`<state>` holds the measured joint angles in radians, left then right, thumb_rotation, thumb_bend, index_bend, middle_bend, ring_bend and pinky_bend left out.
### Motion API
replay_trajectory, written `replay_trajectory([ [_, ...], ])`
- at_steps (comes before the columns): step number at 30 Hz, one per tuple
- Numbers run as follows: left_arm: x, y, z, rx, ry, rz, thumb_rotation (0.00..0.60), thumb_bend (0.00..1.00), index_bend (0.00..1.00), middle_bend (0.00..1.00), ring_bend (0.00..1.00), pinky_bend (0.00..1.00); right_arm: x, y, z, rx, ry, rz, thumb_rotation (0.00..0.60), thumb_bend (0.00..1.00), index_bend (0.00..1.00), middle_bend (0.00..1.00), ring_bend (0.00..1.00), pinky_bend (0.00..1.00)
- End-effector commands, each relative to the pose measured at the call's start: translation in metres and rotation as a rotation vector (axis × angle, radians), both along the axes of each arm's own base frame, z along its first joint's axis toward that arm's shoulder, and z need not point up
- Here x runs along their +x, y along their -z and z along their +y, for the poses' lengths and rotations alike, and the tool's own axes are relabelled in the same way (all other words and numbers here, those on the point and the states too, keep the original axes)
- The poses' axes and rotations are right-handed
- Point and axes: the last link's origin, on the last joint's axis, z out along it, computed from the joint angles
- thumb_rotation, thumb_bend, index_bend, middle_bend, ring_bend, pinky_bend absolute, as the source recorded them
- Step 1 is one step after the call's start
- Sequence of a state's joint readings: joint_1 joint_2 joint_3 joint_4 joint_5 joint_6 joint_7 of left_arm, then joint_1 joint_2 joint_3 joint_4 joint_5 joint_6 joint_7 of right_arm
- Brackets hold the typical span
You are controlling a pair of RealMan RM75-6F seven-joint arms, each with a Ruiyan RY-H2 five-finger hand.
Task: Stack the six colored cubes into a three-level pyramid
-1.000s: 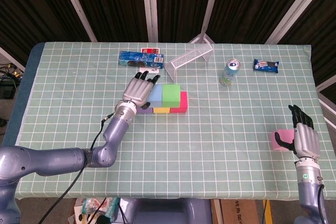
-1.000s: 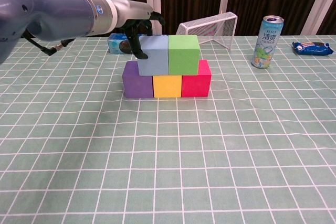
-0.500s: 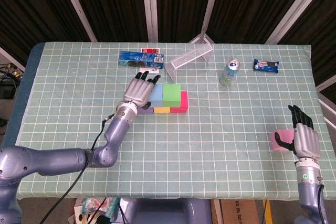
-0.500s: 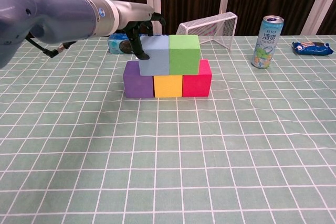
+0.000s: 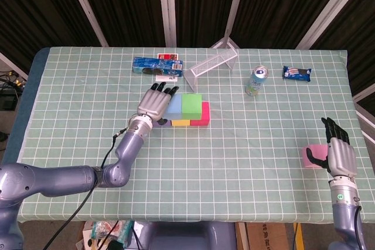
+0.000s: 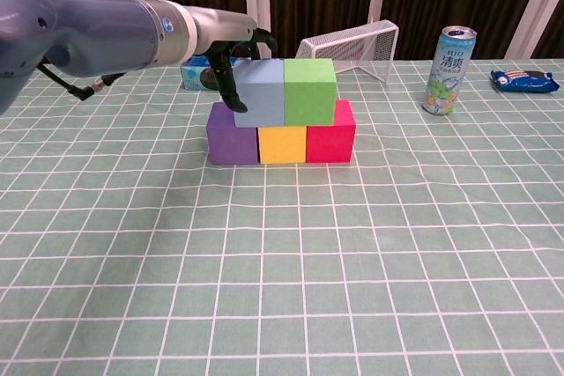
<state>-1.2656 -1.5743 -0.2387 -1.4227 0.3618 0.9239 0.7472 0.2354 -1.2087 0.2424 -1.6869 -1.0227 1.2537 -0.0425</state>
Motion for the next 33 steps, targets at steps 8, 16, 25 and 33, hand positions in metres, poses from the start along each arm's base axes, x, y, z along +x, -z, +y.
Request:
replay_trajectory([
  [8,-0.004,-0.011,0.0,0.022,-0.005,-0.008,0.6,0.19,0.0,0.07,0.01,0.09,0.0,0.0,0.0,0.001,0.001,-0.002,0.6,0.38,0.0,0.0,0.0,0.0],
  [16,-0.015,-0.03,-0.009,0.044,-0.022,-0.038,0.6,0.16,0.0,0.04,0.0,0.09,-0.001,0.0,0.0,0.006,0.0,0.009,0.6,0.38,0.0,0.0,0.0,0.0],
  [25,-0.039,-0.076,-0.044,0.121,0.0,-0.125,0.6,0.16,0.0,0.03,0.0,0.07,0.0,-0.001,0.001,0.004,-0.01,0.026,0.6,0.38,0.0,0.0,0.0,0.0],
  [33,-0.081,-0.105,-0.09,0.181,-0.025,-0.21,0.6,0.16,0.0,0.03,0.0,0.07,0.0,0.0,0.003,0.015,-0.012,0.052,0.6,0.38,0.0,0.0,0.0,0.0],
])
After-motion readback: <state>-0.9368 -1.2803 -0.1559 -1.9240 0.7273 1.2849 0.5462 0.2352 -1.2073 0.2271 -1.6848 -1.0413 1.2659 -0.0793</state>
